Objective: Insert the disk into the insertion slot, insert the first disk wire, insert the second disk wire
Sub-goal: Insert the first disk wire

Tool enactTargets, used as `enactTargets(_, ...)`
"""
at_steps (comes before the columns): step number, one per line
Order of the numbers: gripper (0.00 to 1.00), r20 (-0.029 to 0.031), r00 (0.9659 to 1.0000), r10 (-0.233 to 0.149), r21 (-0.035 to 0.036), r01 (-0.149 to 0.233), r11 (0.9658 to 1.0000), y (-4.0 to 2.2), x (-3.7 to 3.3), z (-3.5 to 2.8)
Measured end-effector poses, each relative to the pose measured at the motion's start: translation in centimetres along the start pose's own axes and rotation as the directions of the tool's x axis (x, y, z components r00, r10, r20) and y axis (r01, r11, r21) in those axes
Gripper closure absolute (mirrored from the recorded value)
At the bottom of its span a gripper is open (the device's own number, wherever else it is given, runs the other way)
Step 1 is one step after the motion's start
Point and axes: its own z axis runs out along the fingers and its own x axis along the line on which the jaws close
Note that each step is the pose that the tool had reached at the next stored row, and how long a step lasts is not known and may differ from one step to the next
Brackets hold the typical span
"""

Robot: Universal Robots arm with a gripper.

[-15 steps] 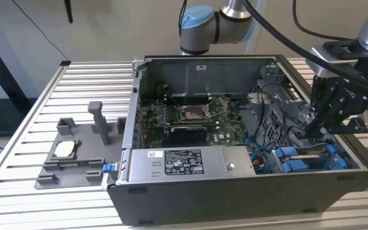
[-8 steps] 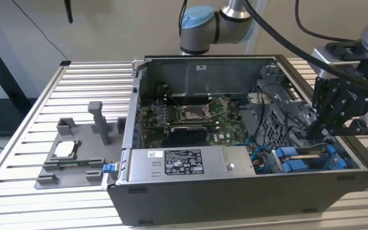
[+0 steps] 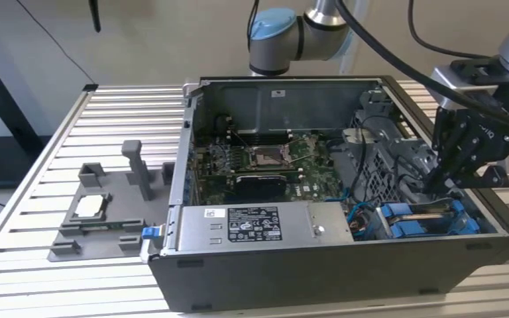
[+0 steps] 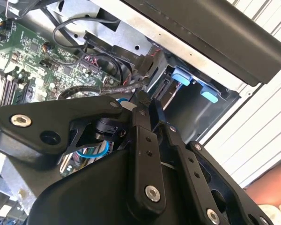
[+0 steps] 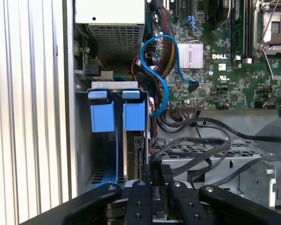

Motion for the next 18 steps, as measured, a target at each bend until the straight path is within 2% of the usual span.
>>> enactTargets(10, 0.81, 0.0000, 1.0000, 0.002, -0.0016, -0.002, 1.0000, -0.45, 0.01, 0.45)
enactTargets(18, 0.81, -0.0001, 0.9995, 0.032, -0.0015, -0.032, 0.9995, -0.88, 0.12, 0.83)
